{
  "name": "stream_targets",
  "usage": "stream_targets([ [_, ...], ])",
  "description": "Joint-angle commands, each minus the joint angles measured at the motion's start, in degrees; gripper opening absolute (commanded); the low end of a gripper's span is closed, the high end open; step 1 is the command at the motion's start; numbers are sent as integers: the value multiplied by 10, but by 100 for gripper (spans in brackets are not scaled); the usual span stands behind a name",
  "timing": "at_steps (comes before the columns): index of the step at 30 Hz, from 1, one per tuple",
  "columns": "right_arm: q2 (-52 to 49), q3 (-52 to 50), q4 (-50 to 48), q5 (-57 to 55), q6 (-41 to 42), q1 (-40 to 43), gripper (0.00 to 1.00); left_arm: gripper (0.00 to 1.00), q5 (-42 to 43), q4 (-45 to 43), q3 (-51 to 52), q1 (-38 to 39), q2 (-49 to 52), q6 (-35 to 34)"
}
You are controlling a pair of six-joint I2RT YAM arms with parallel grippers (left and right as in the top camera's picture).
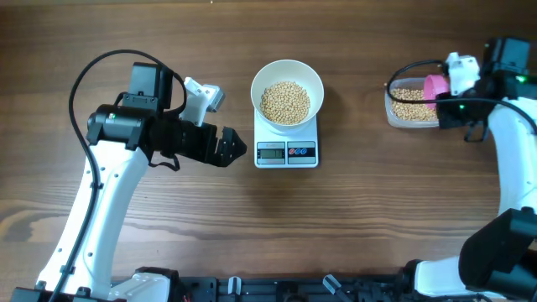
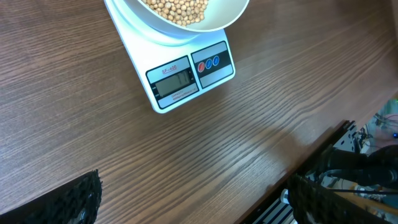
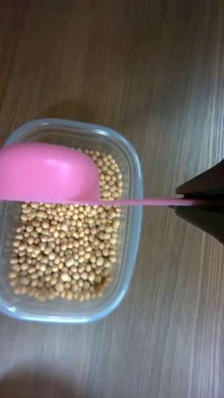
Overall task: Scoop item into bowl and weigh 150g on scale
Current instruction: 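Move the empty pink scoop back right to the soybean tub, then lower the pink scoop into the soybeans with the right gripper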
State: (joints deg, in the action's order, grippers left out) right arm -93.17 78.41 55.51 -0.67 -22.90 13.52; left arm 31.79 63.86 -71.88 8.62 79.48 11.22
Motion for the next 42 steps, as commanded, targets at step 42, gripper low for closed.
stream_targets([
  [42, -3, -112, -56, -27, 101, -61, 4, 100, 11, 0, 3, 3, -6, -1],
])
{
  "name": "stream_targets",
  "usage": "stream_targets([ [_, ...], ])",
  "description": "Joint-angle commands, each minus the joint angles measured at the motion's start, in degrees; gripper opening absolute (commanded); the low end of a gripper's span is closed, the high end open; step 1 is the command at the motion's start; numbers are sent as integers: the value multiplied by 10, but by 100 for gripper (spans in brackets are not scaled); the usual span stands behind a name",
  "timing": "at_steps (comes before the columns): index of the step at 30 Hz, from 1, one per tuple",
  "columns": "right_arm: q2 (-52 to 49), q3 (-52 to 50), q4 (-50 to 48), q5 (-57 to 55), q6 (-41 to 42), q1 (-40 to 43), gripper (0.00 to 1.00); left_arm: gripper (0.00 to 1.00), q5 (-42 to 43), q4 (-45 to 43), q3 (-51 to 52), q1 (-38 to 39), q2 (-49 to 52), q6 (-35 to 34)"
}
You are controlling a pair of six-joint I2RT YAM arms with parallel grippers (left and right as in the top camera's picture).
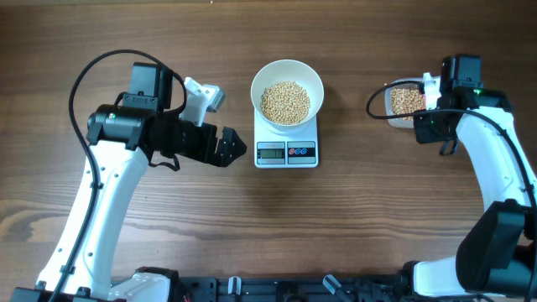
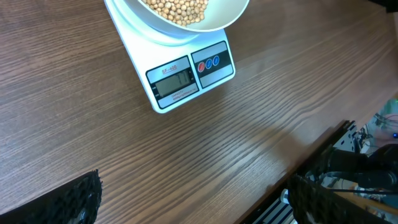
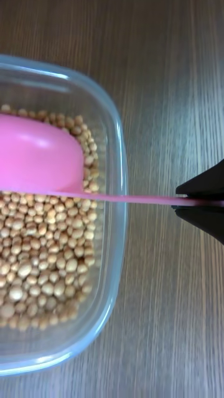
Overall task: Scoop item into bowl and weigh 150g on scale
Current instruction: 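Lower the pink scoop into the soybeans with the right gripper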
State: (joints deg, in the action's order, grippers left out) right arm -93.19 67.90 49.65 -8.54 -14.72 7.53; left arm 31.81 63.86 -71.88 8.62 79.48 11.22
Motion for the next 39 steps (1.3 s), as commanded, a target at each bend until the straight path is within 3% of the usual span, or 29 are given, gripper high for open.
stream_targets([
  [1, -3, -7, 3, 61, 19, -1, 4, 100, 11, 0, 3, 3, -6, -1],
  [18, -3, -7, 3, 160, 43, 5, 4, 100, 11, 0, 3, 3, -6, -1],
  [39, -4, -9, 6, 351, 43, 109, 4, 100, 11, 0, 3, 3, -6, -1],
])
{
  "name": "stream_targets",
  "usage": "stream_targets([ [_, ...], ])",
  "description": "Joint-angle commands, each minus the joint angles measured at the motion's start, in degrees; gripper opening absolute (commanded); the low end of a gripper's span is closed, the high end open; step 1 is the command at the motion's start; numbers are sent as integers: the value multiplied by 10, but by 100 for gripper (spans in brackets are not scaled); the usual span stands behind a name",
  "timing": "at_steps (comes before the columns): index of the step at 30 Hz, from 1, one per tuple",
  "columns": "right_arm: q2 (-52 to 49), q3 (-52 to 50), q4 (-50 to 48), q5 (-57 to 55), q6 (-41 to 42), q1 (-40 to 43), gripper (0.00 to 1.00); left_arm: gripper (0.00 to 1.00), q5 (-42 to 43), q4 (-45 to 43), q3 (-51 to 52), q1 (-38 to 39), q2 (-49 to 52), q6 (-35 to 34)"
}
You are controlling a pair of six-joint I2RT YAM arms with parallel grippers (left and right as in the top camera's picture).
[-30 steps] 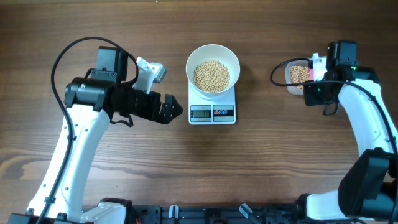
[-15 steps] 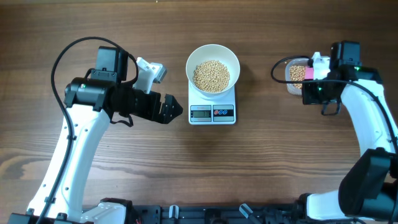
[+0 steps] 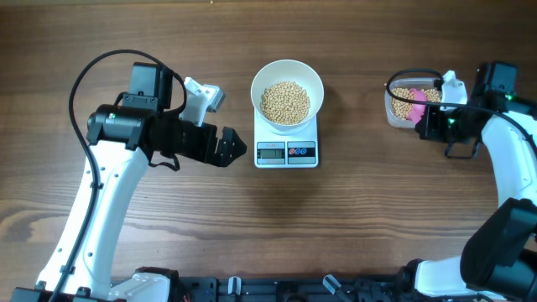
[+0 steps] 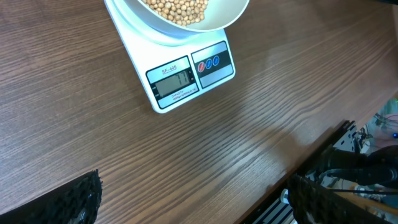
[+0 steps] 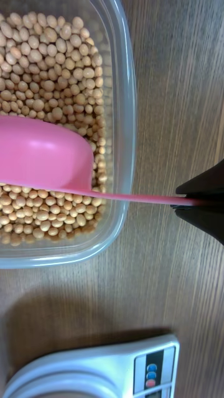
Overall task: Scoop item into bowl and weigh 150g on scale
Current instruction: 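Lower the pink scoop into the soybeans with the right gripper, then scoop soybeans and lift the pink scoop out of the tub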
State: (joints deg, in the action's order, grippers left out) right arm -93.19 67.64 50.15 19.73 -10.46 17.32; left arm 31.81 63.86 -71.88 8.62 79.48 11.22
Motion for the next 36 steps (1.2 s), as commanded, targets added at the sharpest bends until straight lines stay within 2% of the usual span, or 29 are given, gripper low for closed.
stream_targets([
  [1, -6, -7, 1, 75, 1, 15, 4, 100, 11, 0, 3, 3, -6, -1],
  [13, -90, -7, 12, 171, 2, 55, 4, 100, 11, 0, 3, 3, -6, -1],
  [18, -92, -6, 12, 209, 2, 69, 4, 100, 11, 0, 3, 3, -6, -1],
  [29, -91, -6, 24, 214, 16, 89, 4, 100, 11, 0, 3, 3, -6, -1],
  [36, -91, -6, 22, 270, 15, 112, 4, 100, 11, 0, 3, 3, -6, -1],
])
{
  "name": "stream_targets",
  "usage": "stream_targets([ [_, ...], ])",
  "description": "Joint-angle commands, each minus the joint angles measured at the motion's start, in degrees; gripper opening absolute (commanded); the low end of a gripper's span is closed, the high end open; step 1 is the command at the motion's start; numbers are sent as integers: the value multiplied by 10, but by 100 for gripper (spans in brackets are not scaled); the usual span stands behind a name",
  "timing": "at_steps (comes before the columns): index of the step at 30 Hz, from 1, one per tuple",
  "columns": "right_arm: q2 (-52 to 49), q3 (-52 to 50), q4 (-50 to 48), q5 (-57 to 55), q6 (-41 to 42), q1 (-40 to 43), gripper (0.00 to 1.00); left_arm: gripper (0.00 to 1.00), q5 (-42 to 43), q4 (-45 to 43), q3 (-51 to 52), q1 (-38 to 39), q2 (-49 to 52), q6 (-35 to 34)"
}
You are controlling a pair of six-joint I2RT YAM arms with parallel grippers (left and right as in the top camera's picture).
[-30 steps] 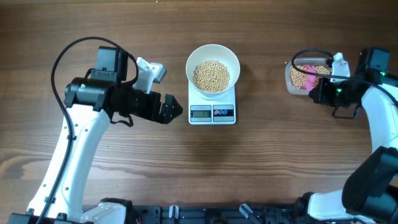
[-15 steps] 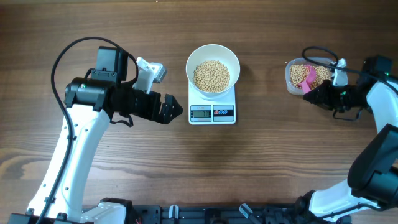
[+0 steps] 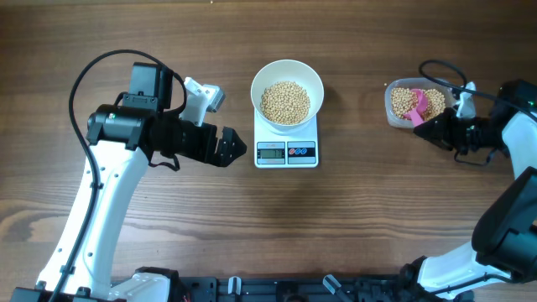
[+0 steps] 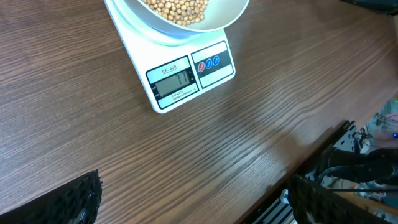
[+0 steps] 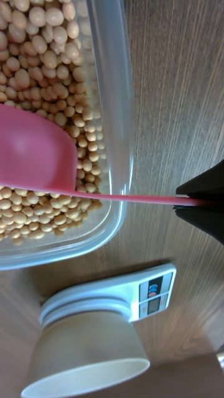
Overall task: Scoop item into bowl and weigh 150g on scale
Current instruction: 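Scoop soybeans and lift the pink scoop out of the tub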
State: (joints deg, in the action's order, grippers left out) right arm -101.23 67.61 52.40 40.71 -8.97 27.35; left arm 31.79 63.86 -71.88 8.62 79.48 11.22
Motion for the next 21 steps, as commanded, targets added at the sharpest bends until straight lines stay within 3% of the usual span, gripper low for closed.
stream_targets([
  [1, -11, -6, 0, 69, 0, 17, 4, 100, 11, 0, 3, 3, -6, -1],
  [21, -11, -6, 26, 124, -45, 98, 4, 100, 11, 0, 3, 3, -6, -1],
])
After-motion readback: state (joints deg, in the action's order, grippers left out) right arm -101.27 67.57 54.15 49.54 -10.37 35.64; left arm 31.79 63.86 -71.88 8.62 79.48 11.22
